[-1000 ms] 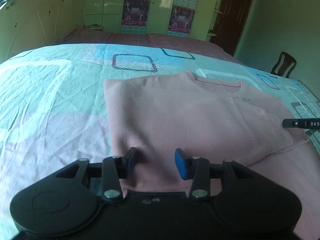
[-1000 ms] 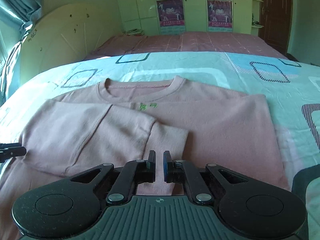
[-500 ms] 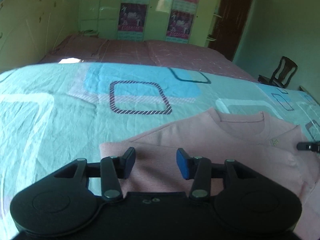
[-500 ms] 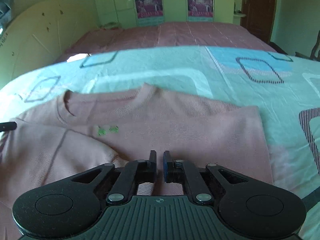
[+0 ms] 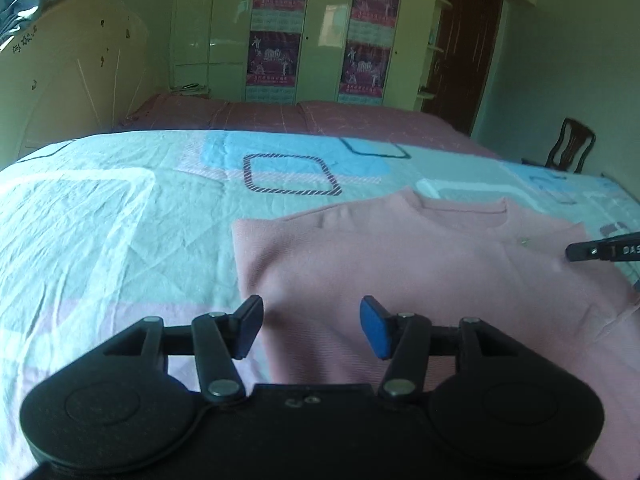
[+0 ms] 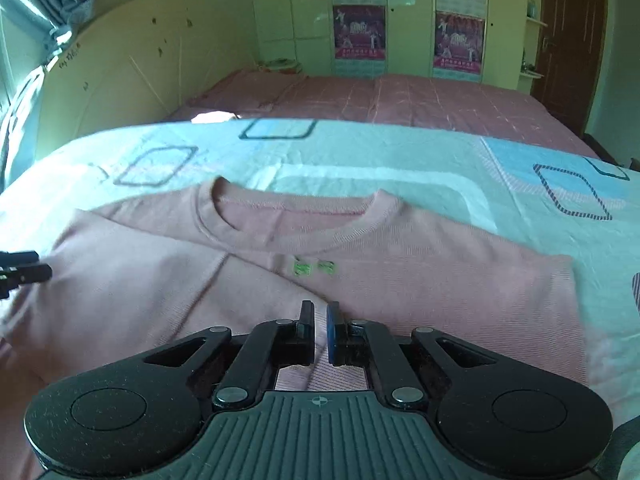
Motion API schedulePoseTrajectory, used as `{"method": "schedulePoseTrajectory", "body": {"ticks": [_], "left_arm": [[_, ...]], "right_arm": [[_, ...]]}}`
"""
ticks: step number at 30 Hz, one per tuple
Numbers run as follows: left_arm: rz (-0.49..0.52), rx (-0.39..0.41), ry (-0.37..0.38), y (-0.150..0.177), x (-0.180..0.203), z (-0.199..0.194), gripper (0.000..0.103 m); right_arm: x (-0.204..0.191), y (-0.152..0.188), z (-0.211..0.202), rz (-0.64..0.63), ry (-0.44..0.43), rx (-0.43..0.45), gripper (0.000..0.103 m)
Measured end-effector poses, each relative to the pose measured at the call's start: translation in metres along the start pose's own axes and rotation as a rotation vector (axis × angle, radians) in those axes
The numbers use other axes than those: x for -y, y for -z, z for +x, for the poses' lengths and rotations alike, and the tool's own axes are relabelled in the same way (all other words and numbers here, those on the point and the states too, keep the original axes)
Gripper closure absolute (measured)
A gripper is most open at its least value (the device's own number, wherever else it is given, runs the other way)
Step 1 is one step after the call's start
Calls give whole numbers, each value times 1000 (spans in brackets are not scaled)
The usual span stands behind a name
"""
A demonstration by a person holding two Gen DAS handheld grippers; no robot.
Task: Fold small clothes
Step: 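Withdraw both grippers and move them to the sweatshirt hem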
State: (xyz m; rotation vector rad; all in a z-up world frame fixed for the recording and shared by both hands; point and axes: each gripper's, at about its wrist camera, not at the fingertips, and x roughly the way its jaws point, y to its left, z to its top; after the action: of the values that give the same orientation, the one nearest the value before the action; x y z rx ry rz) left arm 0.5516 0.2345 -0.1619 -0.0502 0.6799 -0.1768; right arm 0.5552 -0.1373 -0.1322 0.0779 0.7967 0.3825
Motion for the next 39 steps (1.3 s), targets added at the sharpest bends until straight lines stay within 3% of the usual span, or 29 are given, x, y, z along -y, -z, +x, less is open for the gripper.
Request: {"method": "schedulePoseTrajectory", "body": {"ticks": [2, 4, 9, 11, 12, 14, 17, 21, 22, 24, 31, 33, 34, 36, 39], "left_arm": [[35, -36, 5, 9, 13, 1, 51], [108, -72, -49, 24, 23, 6, 49], [92, -29, -49, 23, 27, -21, 50], [104, -79, -40, 30, 30, -18, 47], [133, -91, -62, 39, 34, -15, 45], [118, -84, -71, 41, 34, -19, 45], [84, -39, -65, 39, 34, -33, 47], [87, -65, -57, 48, 38, -28, 46], [96, -63, -62, 51, 41, -26, 46], [83, -70, -64, 49, 42, -24, 45], [99, -92, -109, 47, 52, -30, 44], [114, -85, -126, 48, 61, -38, 25], [122, -72, -135, 50, 66, -44, 18], [147, -59, -139, 53, 77, -54, 18], [170, -60, -161, 58, 91, -66, 18]], "right_arm": [[-12, 9, 4, -37, -21, -35, 98], [-16, 24, 18, -88, 23, -113, 98], [-15, 22, -12, -56, 50, -21, 94], [-19, 27, -22, -66, 32, 5, 48], [-21, 35, -18, -97, 76, -22, 20], [-12, 51, -3, -99, 132, -128, 29], [12, 54, -24, 64, 55, -67, 40], [12, 50, -48, 68, 87, 57, 49], [14, 48, -44, 73, 93, 38, 58], [17, 51, -21, 73, 120, -88, 68], [22, 54, -32, 93, 118, -86, 68], [22, 57, -43, 101, 124, -66, 67], [22, 59, -47, 104, 125, -59, 62], [24, 66, -60, 114, 116, -41, 47], [27, 74, -74, 129, 89, -34, 45]]}}
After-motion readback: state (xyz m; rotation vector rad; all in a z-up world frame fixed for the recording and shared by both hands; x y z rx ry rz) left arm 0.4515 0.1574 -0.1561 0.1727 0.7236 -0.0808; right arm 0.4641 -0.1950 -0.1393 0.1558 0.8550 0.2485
